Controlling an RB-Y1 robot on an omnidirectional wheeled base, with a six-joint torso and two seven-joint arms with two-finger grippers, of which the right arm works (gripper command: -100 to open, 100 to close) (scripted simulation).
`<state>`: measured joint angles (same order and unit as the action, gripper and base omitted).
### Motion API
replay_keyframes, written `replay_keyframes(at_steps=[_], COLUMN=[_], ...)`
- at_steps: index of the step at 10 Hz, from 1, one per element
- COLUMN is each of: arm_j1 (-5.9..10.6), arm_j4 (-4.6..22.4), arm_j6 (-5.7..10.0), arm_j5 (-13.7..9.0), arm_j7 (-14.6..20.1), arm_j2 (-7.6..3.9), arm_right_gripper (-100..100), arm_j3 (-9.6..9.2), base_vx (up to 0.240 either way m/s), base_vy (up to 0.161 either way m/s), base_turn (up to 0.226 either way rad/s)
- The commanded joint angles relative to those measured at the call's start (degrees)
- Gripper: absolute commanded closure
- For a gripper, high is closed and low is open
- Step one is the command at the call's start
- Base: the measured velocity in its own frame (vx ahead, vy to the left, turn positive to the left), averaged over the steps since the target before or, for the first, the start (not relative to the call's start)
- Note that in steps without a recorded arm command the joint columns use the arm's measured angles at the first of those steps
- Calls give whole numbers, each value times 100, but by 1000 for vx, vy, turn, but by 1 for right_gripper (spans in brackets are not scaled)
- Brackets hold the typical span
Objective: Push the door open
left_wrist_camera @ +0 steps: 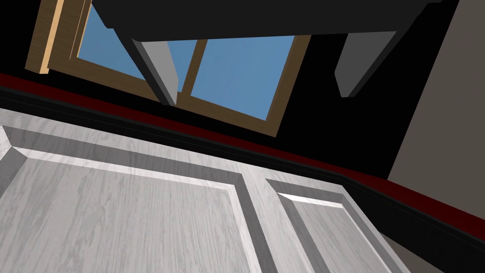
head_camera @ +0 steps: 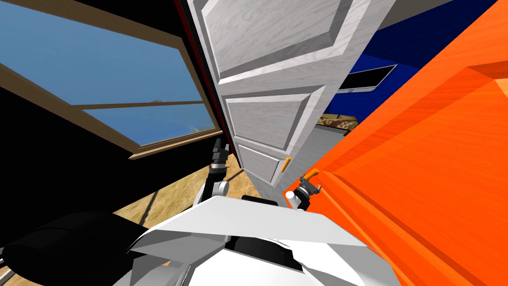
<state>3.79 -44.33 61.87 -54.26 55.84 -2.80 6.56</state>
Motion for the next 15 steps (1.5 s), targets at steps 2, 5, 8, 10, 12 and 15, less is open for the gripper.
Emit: replay_keyframes(at_steps=[2, 5, 8, 10, 12, 15], arm_j1=[-105, -105, 117, 131, 160, 174], arm_j4=[-37, -37, 114, 134, 173, 192], arm_j6=[117, 117, 202, 247, 336, 381], arm_j5=[-40, -40, -167, -207, -287, -327], arm_j7=[-85, -85, -78, -85, -100, -108], arm_j2=[-86, -86, -55, -66, -89, -100], arm_right_gripper=[100, 100, 100, 100, 100, 100], arm_j3=[133, 133, 183, 223, 302, 342], base_vx=[-8, -2, 27, 56, 17, 13], base_vy=[-10, 0, -25, -116, -90, -32], base_turn=[-1, -11, 68, 115, 48, 17])
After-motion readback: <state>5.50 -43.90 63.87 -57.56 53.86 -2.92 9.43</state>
